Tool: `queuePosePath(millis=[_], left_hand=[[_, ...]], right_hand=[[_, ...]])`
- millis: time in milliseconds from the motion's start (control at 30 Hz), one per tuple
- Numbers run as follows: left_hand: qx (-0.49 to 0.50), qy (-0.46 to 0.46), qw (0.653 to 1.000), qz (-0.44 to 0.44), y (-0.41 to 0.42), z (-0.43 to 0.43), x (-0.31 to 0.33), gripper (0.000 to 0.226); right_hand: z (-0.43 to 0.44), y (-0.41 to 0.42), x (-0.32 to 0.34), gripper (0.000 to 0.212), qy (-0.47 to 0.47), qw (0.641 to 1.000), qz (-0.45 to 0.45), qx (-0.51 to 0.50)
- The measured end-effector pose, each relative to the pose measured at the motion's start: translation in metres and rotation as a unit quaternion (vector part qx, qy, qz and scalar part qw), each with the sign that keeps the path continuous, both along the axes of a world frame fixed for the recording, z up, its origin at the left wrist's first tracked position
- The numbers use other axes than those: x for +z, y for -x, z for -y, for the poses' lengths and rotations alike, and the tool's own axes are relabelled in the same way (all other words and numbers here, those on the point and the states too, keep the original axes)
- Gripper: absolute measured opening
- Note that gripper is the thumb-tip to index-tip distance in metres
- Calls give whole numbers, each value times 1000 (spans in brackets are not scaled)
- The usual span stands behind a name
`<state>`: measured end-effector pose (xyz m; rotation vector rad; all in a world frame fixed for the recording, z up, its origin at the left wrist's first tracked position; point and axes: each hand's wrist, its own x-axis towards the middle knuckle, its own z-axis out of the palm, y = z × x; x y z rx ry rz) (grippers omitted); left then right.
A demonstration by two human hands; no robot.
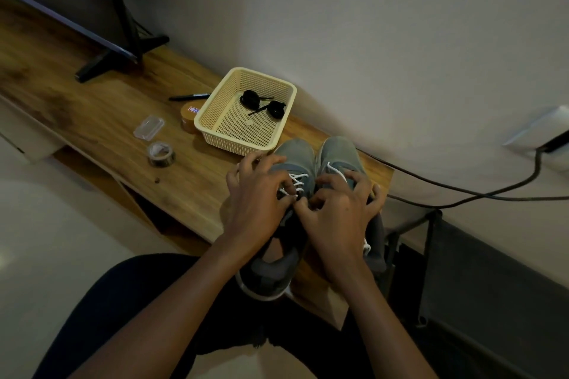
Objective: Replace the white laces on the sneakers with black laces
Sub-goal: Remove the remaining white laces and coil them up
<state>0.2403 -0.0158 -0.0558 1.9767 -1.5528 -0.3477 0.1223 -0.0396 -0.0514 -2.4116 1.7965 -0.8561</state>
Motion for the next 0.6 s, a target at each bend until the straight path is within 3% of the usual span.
queuePosePath(millis=[133, 200, 367, 600], left_hand=[[74, 32, 985, -150, -4, 1, 1, 29], [65, 39, 985, -157, -6, 1, 3, 31], [-37, 13, 999, -39, -2, -1, 3, 31], [-34, 9, 997, 72, 1, -2, -1, 19]], right_hand=[[0, 0, 0, 24, -2, 1000, -4, -6], [1, 0, 1, 23, 2, 1000, -7, -6], [1, 0, -3, 20, 0, 1000, 4, 0], [1, -1, -1, 19, 2, 1000, 27, 5]])
